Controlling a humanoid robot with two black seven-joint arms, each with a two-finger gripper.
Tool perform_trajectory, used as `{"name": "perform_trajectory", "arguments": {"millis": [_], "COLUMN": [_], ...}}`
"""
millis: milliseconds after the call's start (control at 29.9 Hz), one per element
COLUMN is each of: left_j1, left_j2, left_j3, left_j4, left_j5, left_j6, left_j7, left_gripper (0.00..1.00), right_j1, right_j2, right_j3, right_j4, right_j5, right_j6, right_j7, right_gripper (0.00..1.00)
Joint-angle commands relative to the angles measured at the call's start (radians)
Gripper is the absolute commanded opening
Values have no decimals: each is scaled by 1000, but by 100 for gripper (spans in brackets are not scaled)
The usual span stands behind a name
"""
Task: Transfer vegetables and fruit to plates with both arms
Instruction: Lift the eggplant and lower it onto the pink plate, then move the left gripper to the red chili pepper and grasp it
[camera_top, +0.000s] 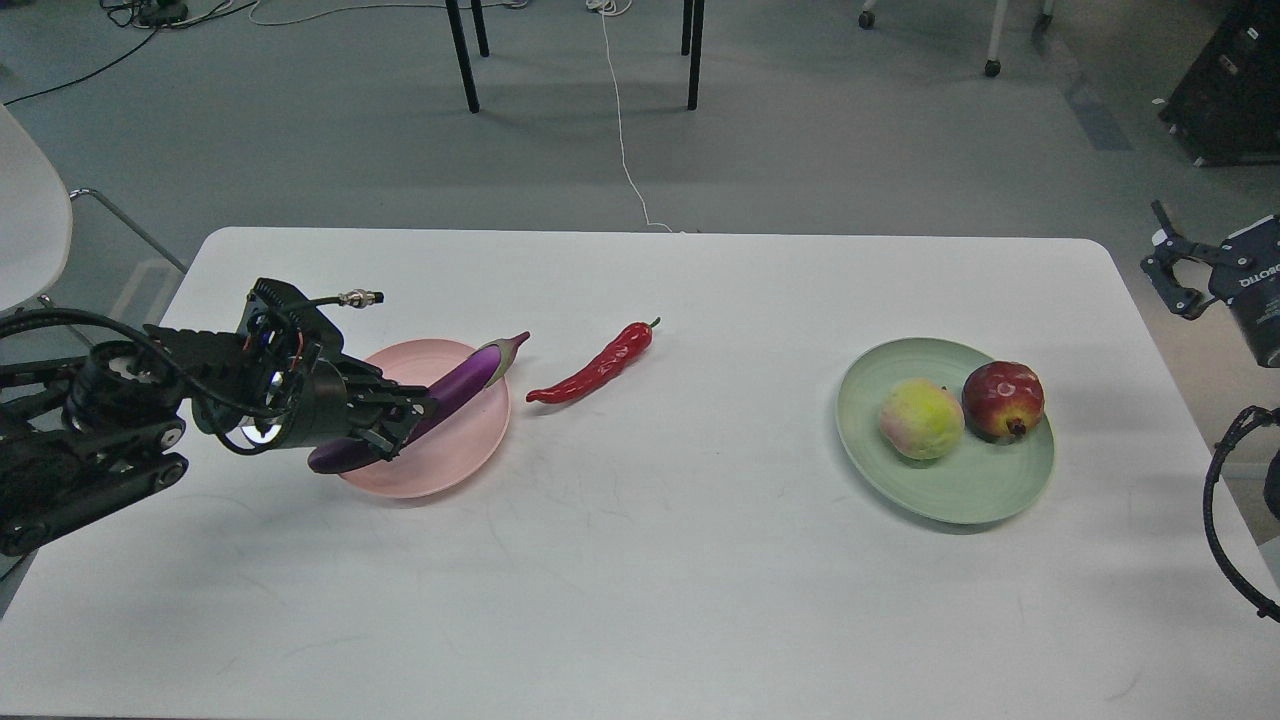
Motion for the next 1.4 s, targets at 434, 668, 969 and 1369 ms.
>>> {"name": "perform_trajectory", "arguments": {"millis": [434, 668, 969, 1369], "left_j1": [-57, -112, -122, -112], "left_j2": [1, -149, -430, -677], "left_j3": [-82, -76, -61, 14], "left_j4": [-4, 35, 214, 535], "left_j5": [-185, -181, -132, -40], "left_j6": [46, 45, 22, 16], "left_j7": [9, 18, 22, 2], "left_gripper": [94, 94, 93, 88], "right_j1": [-5, -8, -14, -14], "right_j2": [0, 0, -9, -8], "right_j3": [-6, -6, -6, -6], "right_j4": [-2, 0, 2, 3], "right_j5": [-1, -9, -9, -9], "right_j6": [0, 0, 0, 0], "right_j7": [0, 0, 0, 0], "right_gripper": [98, 98, 98, 98]}}
